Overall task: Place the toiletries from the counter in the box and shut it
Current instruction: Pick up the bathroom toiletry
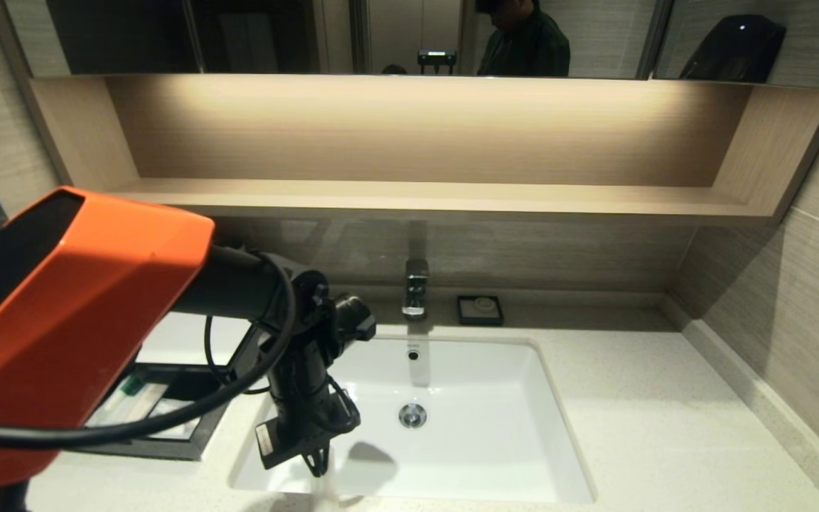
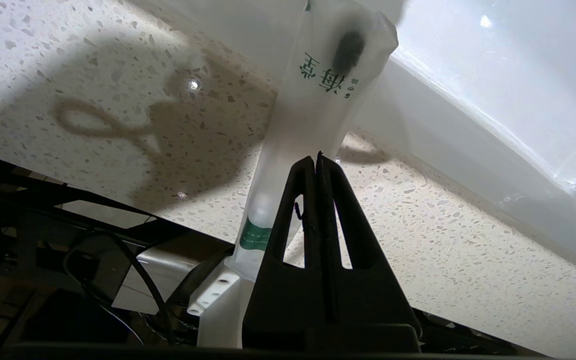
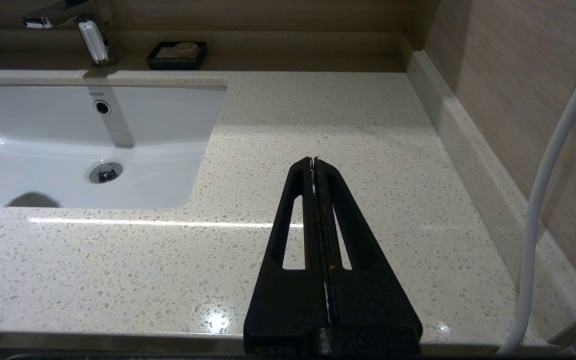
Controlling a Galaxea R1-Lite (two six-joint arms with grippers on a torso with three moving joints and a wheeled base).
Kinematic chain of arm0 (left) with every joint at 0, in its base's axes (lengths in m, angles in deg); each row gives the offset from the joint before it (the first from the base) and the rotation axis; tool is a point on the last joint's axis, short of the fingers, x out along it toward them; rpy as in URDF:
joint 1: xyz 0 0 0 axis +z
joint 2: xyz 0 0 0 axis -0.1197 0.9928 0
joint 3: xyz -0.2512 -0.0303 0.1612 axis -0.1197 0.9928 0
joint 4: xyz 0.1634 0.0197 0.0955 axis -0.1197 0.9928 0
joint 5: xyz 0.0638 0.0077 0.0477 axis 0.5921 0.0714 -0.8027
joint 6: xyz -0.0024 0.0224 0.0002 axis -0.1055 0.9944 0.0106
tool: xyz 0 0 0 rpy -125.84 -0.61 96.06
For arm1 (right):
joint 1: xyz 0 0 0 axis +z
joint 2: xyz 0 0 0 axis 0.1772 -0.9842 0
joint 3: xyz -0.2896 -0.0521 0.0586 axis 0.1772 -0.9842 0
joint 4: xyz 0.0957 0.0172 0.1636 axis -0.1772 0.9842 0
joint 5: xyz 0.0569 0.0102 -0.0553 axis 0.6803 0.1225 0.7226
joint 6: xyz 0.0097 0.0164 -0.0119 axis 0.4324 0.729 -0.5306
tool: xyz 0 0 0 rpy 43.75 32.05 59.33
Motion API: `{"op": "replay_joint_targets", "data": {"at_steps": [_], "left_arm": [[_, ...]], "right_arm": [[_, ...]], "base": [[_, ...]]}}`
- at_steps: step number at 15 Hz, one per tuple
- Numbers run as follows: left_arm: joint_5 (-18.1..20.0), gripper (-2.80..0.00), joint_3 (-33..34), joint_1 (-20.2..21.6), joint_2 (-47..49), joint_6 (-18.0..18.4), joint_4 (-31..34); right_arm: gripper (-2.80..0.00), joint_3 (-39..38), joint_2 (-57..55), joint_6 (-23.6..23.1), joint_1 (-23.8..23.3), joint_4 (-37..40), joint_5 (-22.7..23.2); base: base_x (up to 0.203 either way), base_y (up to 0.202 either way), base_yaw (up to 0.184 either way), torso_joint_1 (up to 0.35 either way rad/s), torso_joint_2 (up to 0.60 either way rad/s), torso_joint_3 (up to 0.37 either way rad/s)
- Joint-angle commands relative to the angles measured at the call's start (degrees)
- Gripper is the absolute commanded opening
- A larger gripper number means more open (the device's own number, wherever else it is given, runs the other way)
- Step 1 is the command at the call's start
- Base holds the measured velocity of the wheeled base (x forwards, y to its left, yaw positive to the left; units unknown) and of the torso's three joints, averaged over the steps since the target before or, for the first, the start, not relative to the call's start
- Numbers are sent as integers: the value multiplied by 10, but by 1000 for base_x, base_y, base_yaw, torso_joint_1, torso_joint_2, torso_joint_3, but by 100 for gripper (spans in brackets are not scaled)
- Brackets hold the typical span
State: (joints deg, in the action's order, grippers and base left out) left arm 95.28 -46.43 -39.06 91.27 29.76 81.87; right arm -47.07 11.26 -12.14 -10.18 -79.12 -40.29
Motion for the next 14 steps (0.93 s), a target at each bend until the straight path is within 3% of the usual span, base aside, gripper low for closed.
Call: {"op": "replay_joint_targets", "data": {"at_steps": [1,14], "left_arm": [[0,0,2,0,3,6,3],[1,0,0,0,27,17,4]], "right_arm": [[-280,0,0,0,0,0,0],[-280,0,0,0,1,0,0]], "base": [[0,0,0,0,0,0],[0,0,0,0,0,0]]}}
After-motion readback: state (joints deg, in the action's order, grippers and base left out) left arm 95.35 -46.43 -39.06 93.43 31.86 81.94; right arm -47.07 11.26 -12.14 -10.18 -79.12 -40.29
